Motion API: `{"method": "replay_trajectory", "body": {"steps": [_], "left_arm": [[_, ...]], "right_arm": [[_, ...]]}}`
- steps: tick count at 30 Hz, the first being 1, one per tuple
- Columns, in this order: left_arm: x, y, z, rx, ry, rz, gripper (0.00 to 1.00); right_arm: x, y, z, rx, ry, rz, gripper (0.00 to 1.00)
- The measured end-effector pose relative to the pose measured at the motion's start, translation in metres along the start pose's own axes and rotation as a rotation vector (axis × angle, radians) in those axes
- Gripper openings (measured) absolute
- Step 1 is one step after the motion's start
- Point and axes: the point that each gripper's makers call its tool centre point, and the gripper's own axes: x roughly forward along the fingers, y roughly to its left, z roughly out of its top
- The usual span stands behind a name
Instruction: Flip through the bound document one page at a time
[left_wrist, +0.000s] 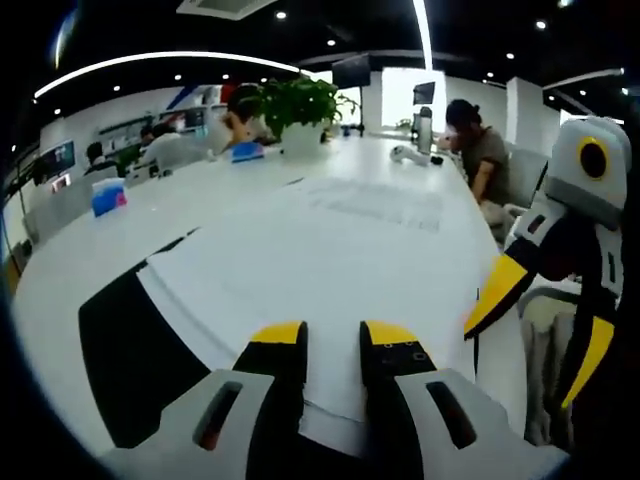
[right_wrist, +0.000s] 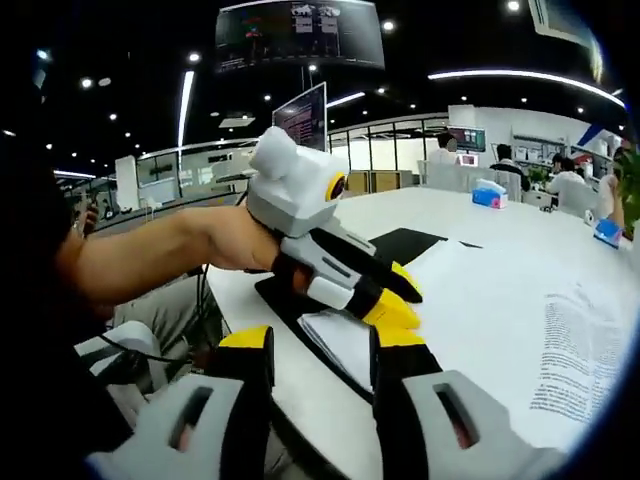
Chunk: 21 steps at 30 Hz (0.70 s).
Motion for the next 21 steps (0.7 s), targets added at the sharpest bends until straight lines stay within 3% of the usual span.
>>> {"method": "replay_trajectory", "body": {"steps": [2, 4, 7, 9, 12, 14, 16, 17, 19, 21], "left_arm": [[0.000, 0.001, -0.001, -0.004, 0.009, -0.002, 0.23], [0.000, 0.001, -0.001, 0.001, 0.014, -0.004, 0.23], [-0.001, 0.002, -0.002, 0.004, 0.007, -0.009, 0.23], [-0.001, 0.003, -0.002, -0.003, 0.004, -0.009, 0.23], [0.000, 0.003, -0.002, 0.000, 0.013, -0.005, 0.23], [0.000, 0.003, -0.002, 0.002, 0.012, -0.008, 0.23], [0.000, 0.003, -0.002, 0.005, 0.011, -0.009, 0.23], [0.000, 0.003, -0.001, 0.003, 0.010, -0.009, 0.23], [0.001, 0.002, -0.001, 0.018, 0.019, -0.005, 0.22], [0.002, 0.000, 0.000, 0.028, 0.033, -0.008, 0.20]], "right_arm": [[-0.017, -0.014, 0.008, -0.004, -0.045, -0.008, 0.19], [-0.034, -0.033, 0.010, 0.005, -0.064, -0.039, 0.19], [-0.056, -0.083, -0.003, -0.090, 0.002, -0.170, 0.10], [-0.064, -0.100, -0.007, -0.127, 0.022, -0.214, 0.07], [-0.070, -0.110, -0.012, -0.111, 0.044, -0.208, 0.02], [-0.066, -0.100, -0.029, -0.089, 0.119, -0.135, 0.02], [-0.062, -0.098, -0.046, -0.112, 0.181, -0.110, 0.02], [-0.060, -0.099, -0.041, -0.132, 0.126, -0.107, 0.02], [-0.060, -0.099, -0.042, -0.031, 0.110, -0.100, 0.02], [-0.060, -0.106, -0.042, -0.020, 0.113, -0.086, 0.02]]}}
